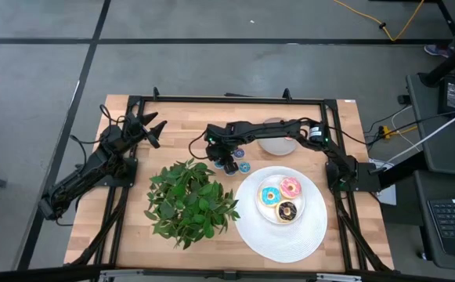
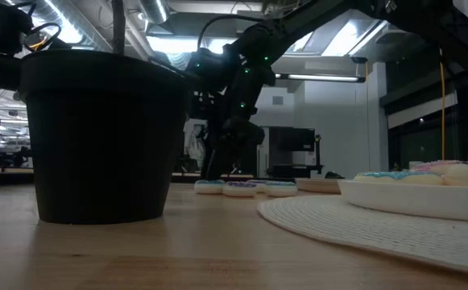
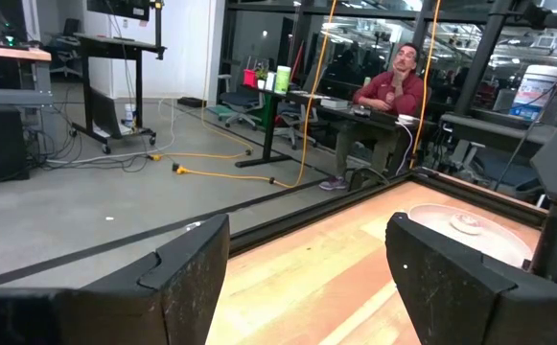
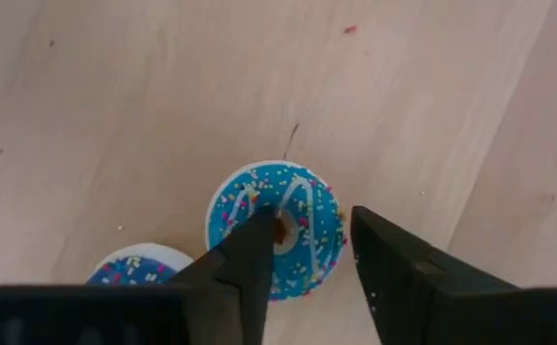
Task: Pick & Place donuts
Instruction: Put the left small blue donut onto the gray plate
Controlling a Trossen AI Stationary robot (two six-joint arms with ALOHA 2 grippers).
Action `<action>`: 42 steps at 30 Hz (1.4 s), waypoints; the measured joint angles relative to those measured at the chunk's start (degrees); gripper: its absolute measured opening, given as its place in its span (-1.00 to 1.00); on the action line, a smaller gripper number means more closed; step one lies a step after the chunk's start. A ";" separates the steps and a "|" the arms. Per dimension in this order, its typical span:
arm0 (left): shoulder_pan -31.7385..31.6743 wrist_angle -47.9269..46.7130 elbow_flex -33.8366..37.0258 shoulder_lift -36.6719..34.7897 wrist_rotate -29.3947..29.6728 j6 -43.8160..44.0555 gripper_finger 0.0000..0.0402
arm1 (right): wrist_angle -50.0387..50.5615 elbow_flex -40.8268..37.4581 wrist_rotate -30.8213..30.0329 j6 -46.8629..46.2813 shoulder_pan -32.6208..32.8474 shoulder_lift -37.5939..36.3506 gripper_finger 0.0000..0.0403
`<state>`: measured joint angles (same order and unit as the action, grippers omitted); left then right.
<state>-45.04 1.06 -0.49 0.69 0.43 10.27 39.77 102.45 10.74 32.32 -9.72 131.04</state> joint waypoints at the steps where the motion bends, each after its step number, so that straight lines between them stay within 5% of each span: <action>1: -0.01 0.00 0.01 0.00 -0.01 -0.01 0.35 | -0.03 0.00 0.00 0.00 0.01 0.00 -0.35; 14: -0.02 0.00 0.00 0.00 0.00 -0.01 0.35 | -0.02 0.00 -0.02 -0.72 0.24 0.00 -0.93; 24: 0.00 0.00 0.00 0.00 0.00 -0.01 0.35 | 2.82 0.79 -0.09 -0.81 0.24 -0.66 -0.86; 42: -0.02 0.00 0.00 0.00 -0.02 0.01 0.35 | 20.15 18.15 -0.11 -6.87 -2.47 -0.87 -0.89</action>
<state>-45.06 1.06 -0.49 0.69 0.41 10.28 59.91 120.60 10.63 25.45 -12.19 130.17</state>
